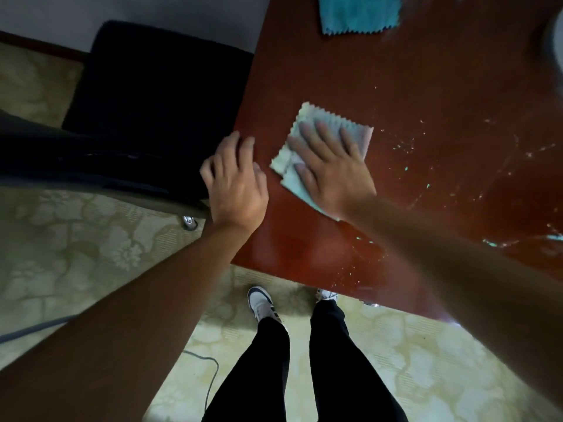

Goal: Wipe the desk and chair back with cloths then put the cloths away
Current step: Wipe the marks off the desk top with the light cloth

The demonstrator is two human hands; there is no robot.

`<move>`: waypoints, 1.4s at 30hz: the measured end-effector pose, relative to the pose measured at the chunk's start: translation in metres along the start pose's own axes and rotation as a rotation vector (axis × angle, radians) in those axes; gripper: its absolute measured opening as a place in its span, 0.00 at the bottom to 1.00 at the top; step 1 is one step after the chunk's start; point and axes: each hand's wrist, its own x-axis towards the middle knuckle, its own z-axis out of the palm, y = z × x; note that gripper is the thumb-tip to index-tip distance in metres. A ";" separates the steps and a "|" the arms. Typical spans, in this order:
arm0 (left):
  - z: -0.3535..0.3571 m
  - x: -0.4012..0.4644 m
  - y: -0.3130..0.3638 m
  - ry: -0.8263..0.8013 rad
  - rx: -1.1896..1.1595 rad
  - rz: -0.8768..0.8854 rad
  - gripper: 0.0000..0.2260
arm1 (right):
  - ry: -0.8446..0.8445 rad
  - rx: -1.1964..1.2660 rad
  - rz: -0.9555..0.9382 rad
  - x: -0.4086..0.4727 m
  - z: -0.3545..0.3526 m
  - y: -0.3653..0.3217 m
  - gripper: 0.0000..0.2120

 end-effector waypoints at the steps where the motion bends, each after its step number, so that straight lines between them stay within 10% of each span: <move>1: 0.001 0.004 0.007 -0.019 -0.011 0.074 0.20 | -0.042 -0.009 -0.059 -0.005 -0.002 0.005 0.26; 9: 0.033 0.042 0.085 -0.102 -0.101 0.073 0.23 | 0.003 -0.029 0.014 0.074 -0.037 0.143 0.26; 17: 0.036 0.044 0.089 -0.052 -0.061 0.101 0.21 | -0.062 -0.051 -0.322 -0.022 -0.018 0.125 0.24; 24: 0.040 0.045 0.089 -0.027 -0.055 0.121 0.20 | 0.064 -0.025 0.039 0.064 -0.036 0.164 0.26; 31: 0.036 0.045 0.090 -0.011 -0.069 0.120 0.19 | -0.040 -0.013 -0.306 -0.024 -0.022 0.139 0.23; 37: 0.040 0.045 0.088 -0.011 -0.040 0.128 0.19 | 0.110 0.005 0.171 0.058 -0.040 0.191 0.25; 42: 0.038 0.044 0.090 0.011 -0.039 0.132 0.19 | 0.047 -0.006 -0.124 -0.049 -0.011 0.115 0.25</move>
